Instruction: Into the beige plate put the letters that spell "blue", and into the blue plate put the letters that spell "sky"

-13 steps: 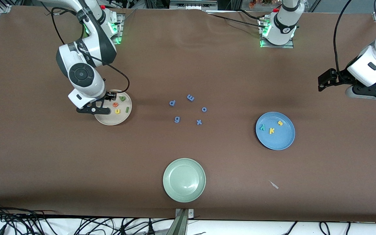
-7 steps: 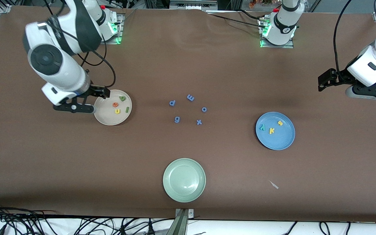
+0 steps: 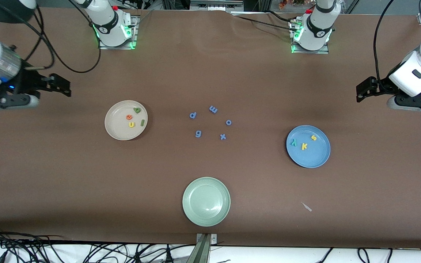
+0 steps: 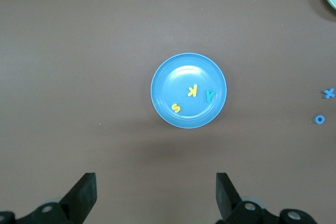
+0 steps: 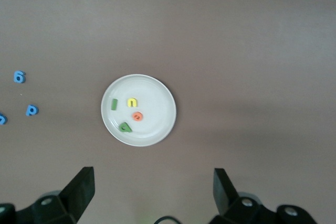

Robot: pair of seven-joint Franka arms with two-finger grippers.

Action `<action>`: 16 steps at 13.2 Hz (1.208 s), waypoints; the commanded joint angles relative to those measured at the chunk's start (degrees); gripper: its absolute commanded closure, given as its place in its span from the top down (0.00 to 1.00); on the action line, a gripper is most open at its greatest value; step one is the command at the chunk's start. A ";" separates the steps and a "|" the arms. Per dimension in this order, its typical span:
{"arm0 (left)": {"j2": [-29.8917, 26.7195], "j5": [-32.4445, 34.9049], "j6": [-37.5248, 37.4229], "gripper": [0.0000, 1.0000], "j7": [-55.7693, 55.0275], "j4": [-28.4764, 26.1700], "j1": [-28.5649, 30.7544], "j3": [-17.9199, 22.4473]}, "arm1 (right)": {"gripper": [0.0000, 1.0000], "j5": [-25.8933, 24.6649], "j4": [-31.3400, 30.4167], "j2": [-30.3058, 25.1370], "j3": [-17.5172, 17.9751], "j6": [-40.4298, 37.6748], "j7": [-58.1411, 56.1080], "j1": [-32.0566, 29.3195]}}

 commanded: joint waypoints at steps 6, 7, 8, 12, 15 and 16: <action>-0.16 1.17 -0.87 1.00 1.22 0.77 -0.01 0.06 | 1.00 -0.37 3.12 1.25 0.33 -3.46 -0.51 0.04; -0.16 1.17 -0.87 1.00 1.22 0.77 -0.01 0.06 | 1.00 -0.37 3.30 1.60 0.33 -3.47 -0.25 0.04; -0.16 1.17 -0.87 1.00 1.22 0.77 -0.09 0.06 | 1.00 -0.19 3.31 1.60 0.33 -3.47 0.10 0.04; -0.16 1.17 -0.78 1.00 1.22 0.77 -0.01 0.06 | 1.00 -0.19 3.39 1.69 0.42 -2.94 0.28 0.12; -0.16 1.17 -0.87 1.00 1.22 0.77 -0.10 0.06 | 1.00 -0.28 3.57 1.60 0.16 -2.85 -0.07 -0.05; -0.16 1.17 -0.78 1.00 1.22 0.77 -0.01 0.06 | 1.00 -0.28 4.18 1.60 -0.36 -3.29 -0.34 -0.05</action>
